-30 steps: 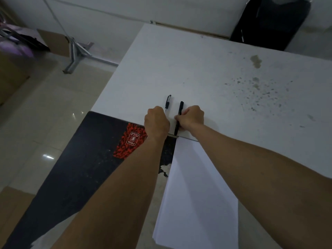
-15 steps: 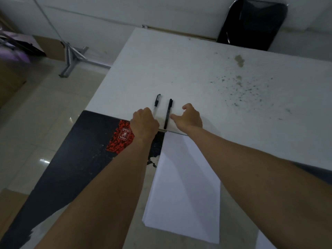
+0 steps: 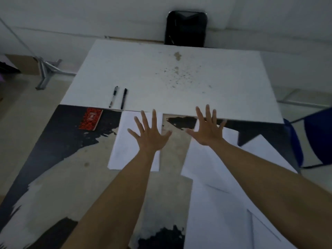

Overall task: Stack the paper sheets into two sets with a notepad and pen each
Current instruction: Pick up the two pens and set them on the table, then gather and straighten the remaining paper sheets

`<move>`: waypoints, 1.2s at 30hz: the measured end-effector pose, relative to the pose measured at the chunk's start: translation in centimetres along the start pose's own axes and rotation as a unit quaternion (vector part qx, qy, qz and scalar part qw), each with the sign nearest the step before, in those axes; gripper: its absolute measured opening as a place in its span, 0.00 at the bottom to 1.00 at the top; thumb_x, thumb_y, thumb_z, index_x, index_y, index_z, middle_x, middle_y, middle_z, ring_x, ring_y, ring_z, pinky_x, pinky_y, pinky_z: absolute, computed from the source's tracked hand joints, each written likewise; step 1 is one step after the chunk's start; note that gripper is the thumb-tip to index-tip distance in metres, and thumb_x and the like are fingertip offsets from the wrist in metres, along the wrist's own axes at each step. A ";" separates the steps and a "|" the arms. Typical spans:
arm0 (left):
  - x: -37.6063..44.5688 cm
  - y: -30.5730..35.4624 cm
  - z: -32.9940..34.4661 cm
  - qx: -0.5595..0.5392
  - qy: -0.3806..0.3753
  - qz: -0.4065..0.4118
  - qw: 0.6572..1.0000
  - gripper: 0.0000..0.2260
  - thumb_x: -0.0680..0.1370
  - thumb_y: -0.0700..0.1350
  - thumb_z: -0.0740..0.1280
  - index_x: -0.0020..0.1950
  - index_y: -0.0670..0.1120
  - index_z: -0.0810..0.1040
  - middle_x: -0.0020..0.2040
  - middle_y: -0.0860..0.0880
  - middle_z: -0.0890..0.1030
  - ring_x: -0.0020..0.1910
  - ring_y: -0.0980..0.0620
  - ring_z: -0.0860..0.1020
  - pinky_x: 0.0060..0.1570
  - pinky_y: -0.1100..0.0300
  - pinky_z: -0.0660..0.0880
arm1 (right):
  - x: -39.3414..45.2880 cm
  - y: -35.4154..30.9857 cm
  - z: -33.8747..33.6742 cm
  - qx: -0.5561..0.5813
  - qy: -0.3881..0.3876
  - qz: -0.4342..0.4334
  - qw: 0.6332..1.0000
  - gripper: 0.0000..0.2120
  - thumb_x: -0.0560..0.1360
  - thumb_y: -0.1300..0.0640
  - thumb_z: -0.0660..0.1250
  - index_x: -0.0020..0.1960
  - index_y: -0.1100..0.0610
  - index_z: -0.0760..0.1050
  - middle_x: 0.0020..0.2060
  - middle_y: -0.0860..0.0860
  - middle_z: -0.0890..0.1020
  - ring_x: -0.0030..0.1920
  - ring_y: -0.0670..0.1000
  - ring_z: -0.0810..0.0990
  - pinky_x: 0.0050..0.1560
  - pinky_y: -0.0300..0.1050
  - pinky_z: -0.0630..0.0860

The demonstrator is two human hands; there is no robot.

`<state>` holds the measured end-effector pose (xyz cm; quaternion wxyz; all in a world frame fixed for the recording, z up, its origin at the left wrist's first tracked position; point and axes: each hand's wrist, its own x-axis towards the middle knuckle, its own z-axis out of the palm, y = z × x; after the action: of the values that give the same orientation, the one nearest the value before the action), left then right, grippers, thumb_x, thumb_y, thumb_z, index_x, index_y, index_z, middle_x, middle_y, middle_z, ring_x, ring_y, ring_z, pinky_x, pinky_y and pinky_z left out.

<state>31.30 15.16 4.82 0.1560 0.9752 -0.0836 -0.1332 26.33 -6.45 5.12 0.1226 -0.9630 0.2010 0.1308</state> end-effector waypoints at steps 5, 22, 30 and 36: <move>-9.3 7.1 5.2 -0.040 -0.098 -0.029 0.994 0.46 0.70 0.75 0.57 0.78 0.60 0.37 0.80 0.49 0.35 0.78 0.39 0.35 0.65 0.24 0.35 | -9.5 10.8 2.1 -0.003 -0.032 0.069 0.997 0.49 0.71 0.22 0.54 0.77 0.39 0.28 0.77 0.49 0.27 0.79 0.61 0.33 0.69 0.82 0.44; -23.4 14.9 19.0 0.099 -0.271 0.005 0.957 0.47 0.71 0.74 0.61 0.76 0.64 0.32 0.77 0.51 0.27 0.77 0.37 0.32 0.65 0.22 0.47 | -23.7 23.1 11.1 0.094 -0.142 0.150 0.974 0.47 0.73 0.26 0.58 0.80 0.41 0.36 0.80 0.52 0.33 0.80 0.61 0.37 0.72 0.75 0.47; -23.3 14.8 19.1 0.126 -0.247 0.021 0.961 0.45 0.72 0.74 0.58 0.77 0.63 0.33 0.79 0.50 0.30 0.78 0.37 0.35 0.66 0.22 0.48 | -22.1 19.5 10.4 0.226 -0.038 0.216 0.949 0.32 0.69 0.47 0.74 0.70 0.52 0.69 0.64 0.53 0.68 0.67 0.56 0.66 0.65 0.52 0.67; -22.9 14.4 18.5 0.143 -0.229 0.056 0.961 0.40 0.74 0.71 0.58 0.78 0.63 0.38 0.80 0.47 0.36 0.78 0.36 0.41 0.68 0.25 0.45 | -19.6 17.8 10.0 0.321 -0.019 0.283 0.903 0.30 0.68 0.54 0.77 0.67 0.59 0.72 0.65 0.57 0.71 0.67 0.60 0.69 0.61 0.52 0.75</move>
<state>2.48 1.11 -2.09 -0.0007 0.9244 -0.1896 -0.3311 -0.49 -12.46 -1.64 0.3871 -0.7712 0.4940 0.1068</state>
